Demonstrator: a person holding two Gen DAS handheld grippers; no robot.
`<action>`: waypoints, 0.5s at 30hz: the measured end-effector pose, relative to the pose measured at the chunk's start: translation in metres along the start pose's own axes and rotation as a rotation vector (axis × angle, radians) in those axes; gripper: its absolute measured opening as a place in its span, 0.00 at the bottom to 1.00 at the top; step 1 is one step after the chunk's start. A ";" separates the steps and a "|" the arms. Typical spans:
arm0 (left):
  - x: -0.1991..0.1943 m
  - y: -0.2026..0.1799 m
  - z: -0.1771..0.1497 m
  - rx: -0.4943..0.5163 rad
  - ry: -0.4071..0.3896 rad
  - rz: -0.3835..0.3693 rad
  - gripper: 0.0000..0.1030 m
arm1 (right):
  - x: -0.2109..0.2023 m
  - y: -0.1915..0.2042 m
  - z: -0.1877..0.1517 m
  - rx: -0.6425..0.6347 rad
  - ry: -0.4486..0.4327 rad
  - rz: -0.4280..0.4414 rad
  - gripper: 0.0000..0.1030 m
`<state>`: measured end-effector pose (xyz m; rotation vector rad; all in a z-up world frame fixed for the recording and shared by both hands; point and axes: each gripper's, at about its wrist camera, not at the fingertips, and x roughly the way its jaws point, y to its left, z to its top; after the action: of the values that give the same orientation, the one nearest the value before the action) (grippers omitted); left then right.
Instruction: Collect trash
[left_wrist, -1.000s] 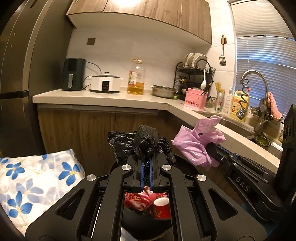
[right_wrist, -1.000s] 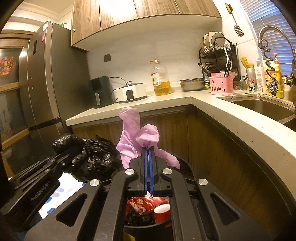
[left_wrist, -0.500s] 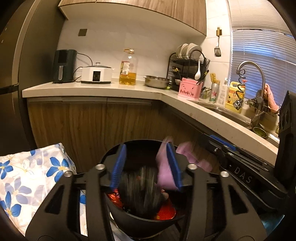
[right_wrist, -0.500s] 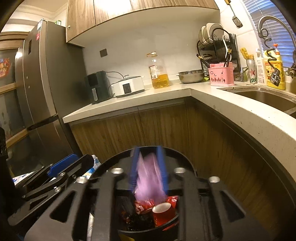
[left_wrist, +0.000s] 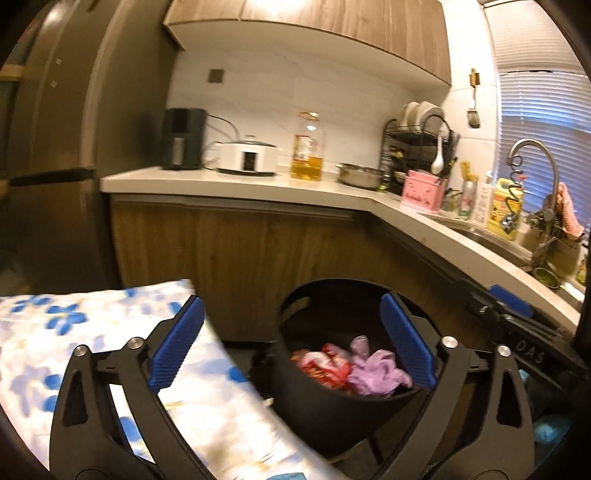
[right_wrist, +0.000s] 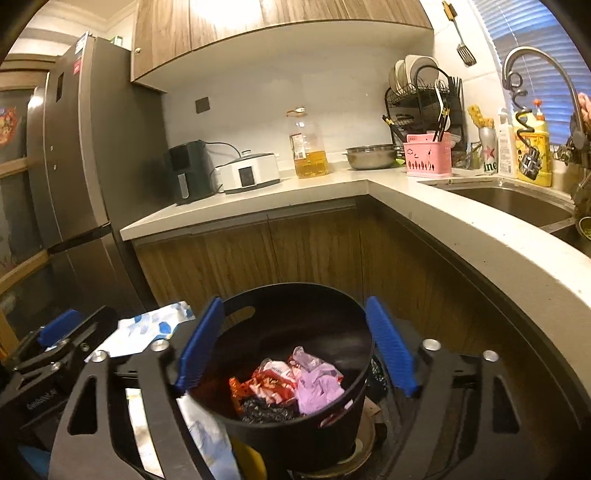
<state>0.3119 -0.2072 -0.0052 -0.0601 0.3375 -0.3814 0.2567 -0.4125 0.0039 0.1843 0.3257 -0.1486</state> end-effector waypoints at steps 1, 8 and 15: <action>-0.010 0.004 -0.001 -0.004 -0.001 0.019 0.94 | -0.006 0.004 -0.001 -0.005 0.005 -0.003 0.82; -0.077 0.025 -0.016 -0.018 0.014 0.117 0.94 | -0.056 0.030 -0.012 -0.051 0.017 0.037 0.86; -0.137 0.039 -0.037 -0.023 0.054 0.188 0.94 | -0.114 0.051 -0.035 -0.079 0.038 0.021 0.89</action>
<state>0.1935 -0.1197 -0.0023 -0.0402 0.3976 -0.1929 0.1481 -0.3425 0.0174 0.1129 0.3672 -0.1111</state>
